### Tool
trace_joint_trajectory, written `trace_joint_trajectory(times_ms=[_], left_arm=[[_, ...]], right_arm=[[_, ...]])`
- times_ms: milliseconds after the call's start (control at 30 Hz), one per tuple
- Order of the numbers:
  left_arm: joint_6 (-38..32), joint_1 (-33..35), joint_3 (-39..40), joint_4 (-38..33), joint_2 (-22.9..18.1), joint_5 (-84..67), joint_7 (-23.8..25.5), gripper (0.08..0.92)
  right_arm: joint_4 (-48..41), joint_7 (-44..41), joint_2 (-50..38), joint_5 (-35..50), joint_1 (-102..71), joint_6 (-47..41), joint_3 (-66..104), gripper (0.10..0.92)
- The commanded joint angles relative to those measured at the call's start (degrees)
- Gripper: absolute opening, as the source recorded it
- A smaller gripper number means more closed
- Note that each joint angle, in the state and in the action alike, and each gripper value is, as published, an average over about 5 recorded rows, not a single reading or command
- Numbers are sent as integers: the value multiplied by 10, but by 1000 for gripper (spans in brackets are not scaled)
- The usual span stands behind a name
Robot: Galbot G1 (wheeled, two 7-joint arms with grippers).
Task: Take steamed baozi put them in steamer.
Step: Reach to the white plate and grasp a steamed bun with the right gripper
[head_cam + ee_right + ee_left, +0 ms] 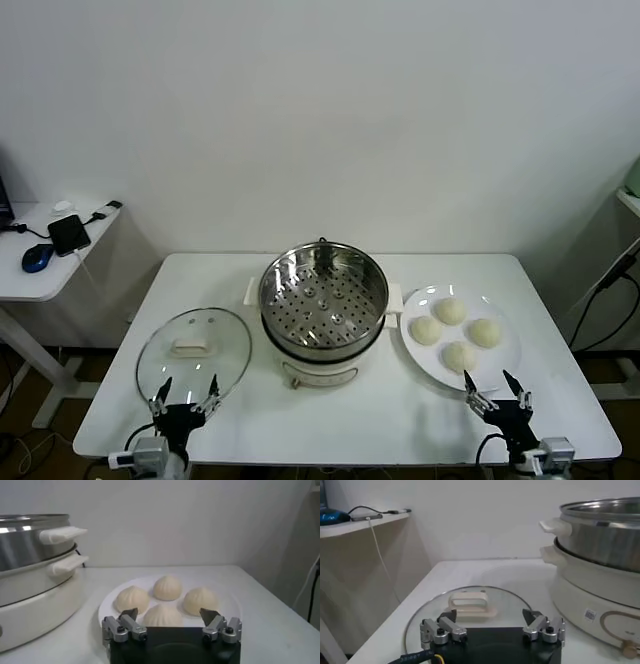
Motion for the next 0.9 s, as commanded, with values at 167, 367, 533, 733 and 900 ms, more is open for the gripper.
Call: trace_joint_trajectory(times_ms=[167,367,533,733,900], left_arm=[[3,2,3,-3,2,0,-2,823],[2,-1,7,-2,10,-3,-1,823],[1,-3,9,-1,15,-10,-2,823],[0,-2,11,0,15,-9,-1,823],[-4,0,10,4,15,-6,-1,823]], right_arm=[[-25,0,-61,-23,120,-66,-1,823],[-118,-56,-182,-36,344,-160,-86,823],[-237,-200,-277,-73,532,-168,-254,823],[-358,-450,-354,-120,798,-78,-564,823],[-435,-666,-352,-137,1064,45,-900,823]])
